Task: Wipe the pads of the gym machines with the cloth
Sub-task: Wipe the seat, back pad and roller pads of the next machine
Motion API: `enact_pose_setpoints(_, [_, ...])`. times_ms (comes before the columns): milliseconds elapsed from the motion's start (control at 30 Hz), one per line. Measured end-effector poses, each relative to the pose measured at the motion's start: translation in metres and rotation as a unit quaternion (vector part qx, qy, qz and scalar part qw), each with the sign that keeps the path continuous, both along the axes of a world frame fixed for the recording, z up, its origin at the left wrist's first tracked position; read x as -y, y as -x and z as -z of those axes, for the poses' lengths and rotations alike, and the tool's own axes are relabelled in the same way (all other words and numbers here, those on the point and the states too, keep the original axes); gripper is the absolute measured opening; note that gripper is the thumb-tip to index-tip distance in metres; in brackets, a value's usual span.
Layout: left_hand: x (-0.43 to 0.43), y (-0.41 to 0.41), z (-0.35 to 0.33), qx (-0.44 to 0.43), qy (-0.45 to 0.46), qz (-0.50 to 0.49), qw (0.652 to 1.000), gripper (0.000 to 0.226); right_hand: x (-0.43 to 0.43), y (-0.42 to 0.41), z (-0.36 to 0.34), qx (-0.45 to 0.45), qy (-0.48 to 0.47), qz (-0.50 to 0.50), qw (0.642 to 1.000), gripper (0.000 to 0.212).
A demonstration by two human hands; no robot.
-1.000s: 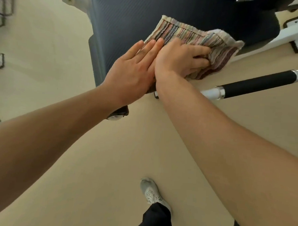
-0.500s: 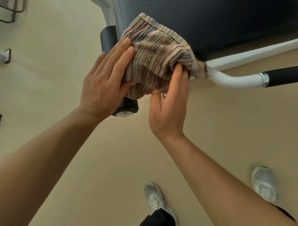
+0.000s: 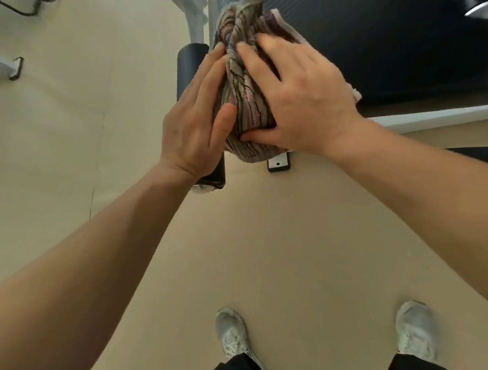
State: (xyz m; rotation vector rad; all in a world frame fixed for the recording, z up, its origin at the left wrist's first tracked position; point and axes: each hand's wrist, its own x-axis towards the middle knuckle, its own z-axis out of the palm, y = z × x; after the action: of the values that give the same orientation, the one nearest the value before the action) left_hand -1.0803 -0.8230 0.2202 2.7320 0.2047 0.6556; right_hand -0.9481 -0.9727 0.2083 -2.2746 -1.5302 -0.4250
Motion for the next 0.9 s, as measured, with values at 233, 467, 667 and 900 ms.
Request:
enact_pose_setpoints(233, [0.026, -0.006, 0.014, 0.072, 0.2, -0.155, 0.965, 0.063, -0.017, 0.019, 0.001, 0.019, -0.02, -0.015, 1.0, 0.094])
enact_pose_setpoints(467, [0.048, 0.009, 0.031, 0.084, 0.016, -0.099, 0.991, 0.063, 0.04, -0.038, 0.008, 0.034, 0.062, -0.061, 0.996, 0.094])
enact_pose_setpoints(667, [0.005, 0.021, 0.032, 0.03, -0.078, -0.09, 0.992, 0.092, 0.007, -0.021, -0.007, 0.002, 0.083, -0.067, 0.994, 0.108])
enact_pose_setpoints(900, [-0.003, 0.023, 0.034, -0.025, -0.038, -0.134, 0.99, 0.089, -0.031, 0.002, -0.027, 0.033, 0.104, -0.146, 0.983, 0.102])
